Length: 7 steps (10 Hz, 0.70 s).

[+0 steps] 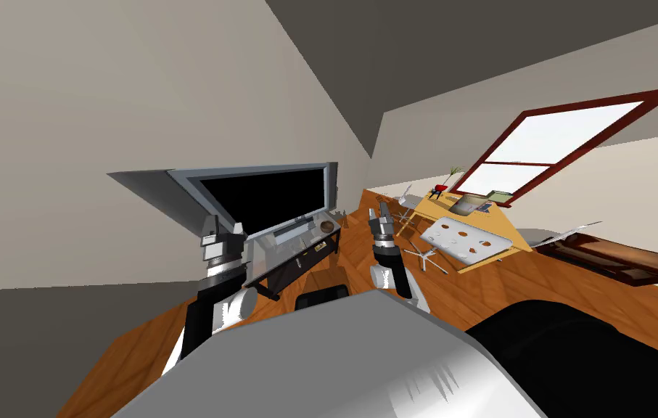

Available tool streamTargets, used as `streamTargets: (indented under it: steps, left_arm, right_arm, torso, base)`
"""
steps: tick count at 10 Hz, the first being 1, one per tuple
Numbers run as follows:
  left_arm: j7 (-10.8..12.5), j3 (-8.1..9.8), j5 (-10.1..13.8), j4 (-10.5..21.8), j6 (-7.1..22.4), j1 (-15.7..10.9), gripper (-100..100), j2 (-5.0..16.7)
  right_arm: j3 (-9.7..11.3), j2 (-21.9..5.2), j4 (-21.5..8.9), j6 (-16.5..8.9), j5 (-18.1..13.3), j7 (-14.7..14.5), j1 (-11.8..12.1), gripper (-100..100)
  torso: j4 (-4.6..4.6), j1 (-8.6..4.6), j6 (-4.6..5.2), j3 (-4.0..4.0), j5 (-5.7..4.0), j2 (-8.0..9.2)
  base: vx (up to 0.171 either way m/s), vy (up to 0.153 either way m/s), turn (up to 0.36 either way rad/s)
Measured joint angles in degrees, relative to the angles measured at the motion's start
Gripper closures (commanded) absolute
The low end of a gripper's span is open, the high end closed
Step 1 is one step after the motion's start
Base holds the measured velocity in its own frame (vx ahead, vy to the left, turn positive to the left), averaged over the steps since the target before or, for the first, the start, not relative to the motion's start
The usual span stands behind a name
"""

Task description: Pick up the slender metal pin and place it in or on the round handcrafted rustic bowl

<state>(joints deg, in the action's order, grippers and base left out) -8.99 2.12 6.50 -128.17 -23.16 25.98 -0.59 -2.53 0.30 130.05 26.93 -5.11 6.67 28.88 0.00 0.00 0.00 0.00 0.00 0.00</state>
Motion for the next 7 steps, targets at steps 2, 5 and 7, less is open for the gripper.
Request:
streamTargets:
  steps: [2, 5, 7]
  left_arm:
    - [0.2, -0.52, 0.1, 2.2, 0.2, -0.9, -100, 1.7]
    - [1.0, -1.62, 0.5, 6.5, 0.4, -2.1, -100, 4.6]
    - [1.6, -2.69, 0.7, 10.3, 0.4, -3.4, -100, 6.2]
  right_arm:
    - [0.0, 0.0, 0.0, 0.0, 0.0, 0.0, 0.0, 0]
    - [0.0, 0.0, 0.0, 0.0, 0.0, 0.0, 0.0, 0]
    - [0.0, 0.0, 0.0, 0.0, 0.0, 0.0, 0.0, 0]
  torso:
    - [0.01, 0.23, 0.02, 0.03, 0.05, 0.05]
    - [0.01, 0.28, 0.03, 0.02, 0.07, 0.04]
    - [0.01, 0.40, 0.02, 0.03, 0.09, 0.06]
  base:
    - [-0.024, 0.068, -0.216]
    - [-0.017, 0.075, -0.252]
    - [-0.031, 0.102, -0.289]
